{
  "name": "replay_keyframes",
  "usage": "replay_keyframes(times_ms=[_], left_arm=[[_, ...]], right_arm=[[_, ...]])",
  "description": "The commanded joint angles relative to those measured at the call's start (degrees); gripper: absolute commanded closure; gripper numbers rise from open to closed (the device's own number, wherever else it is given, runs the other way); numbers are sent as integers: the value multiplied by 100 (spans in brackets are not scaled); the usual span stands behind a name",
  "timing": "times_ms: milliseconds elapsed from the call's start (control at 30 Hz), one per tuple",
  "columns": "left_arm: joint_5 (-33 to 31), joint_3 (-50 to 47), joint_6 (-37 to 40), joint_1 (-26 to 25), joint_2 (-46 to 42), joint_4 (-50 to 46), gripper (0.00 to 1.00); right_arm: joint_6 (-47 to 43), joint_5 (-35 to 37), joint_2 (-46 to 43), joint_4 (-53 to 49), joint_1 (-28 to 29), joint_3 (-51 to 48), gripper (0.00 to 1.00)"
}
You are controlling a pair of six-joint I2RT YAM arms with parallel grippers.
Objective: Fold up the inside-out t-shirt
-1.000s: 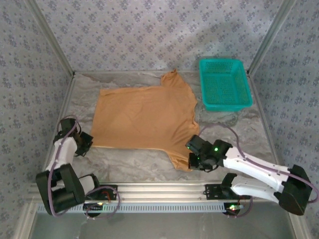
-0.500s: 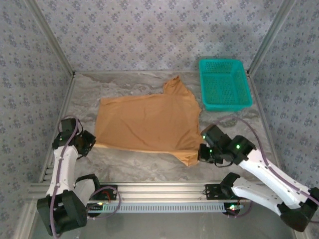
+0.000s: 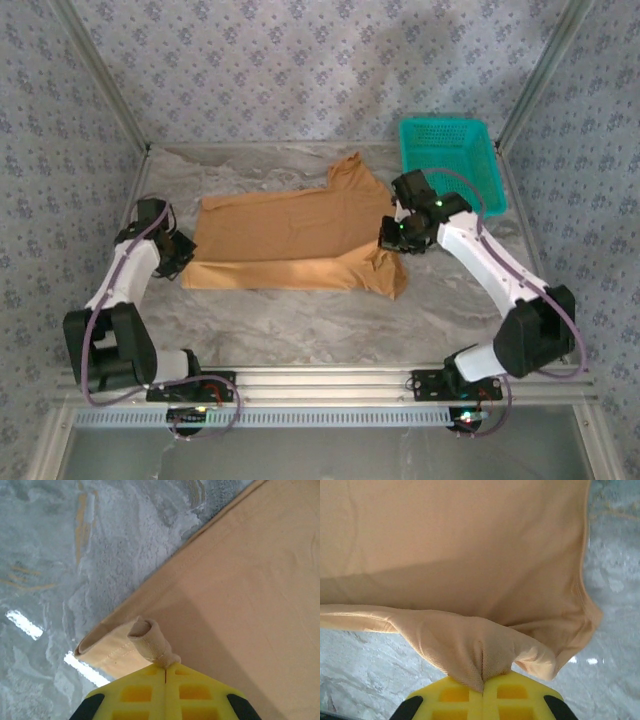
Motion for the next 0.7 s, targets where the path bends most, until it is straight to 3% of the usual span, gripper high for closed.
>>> replay_keyframes(times_ms=[0, 367, 433, 500, 533, 600, 667], left_arm=[[-190, 292, 170, -26, 338, 153, 100], [-166, 871, 320, -120, 1344, 193, 100], [-131, 982, 371, -145, 1531, 194, 99], [-136, 1173, 508, -151, 1788, 163, 84], [-187, 1350, 624, -146, 1961, 40, 76], [-358, 1774, 833, -150, 2231, -459, 65], [-542, 1901, 909, -153, 2195, -740, 62]], right_arm=[[-432, -87, 442, -73, -135, 425, 100], [-762, -290, 1846, -225, -284, 1396, 100], [-772, -307, 2111, -209, -342, 1578, 90], [-796, -261, 2476, -277, -493, 1894, 81], [-822, -174, 2665, -338, -583, 2095, 71], [-912, -29, 2957, -611, -768, 2494, 64], [-999, 208, 2943, -815, -834, 2613, 54]])
